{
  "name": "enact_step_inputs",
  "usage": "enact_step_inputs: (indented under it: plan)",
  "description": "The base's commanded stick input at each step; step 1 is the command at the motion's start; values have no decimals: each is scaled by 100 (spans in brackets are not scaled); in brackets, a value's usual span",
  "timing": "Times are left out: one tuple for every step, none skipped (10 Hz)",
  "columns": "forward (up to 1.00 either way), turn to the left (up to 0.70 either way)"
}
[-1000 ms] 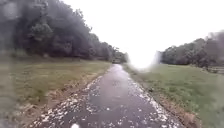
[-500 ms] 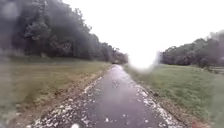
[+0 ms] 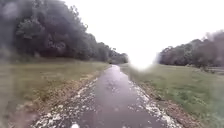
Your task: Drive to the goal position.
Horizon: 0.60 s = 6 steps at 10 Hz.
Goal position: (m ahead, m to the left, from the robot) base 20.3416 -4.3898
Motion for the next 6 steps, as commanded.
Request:
enact_step_inputs:
  plan:
    - [50,-50]
    - [50,-32]
    - [50,0]
    - [50,0]
    - [50,0]
    - [50,0]
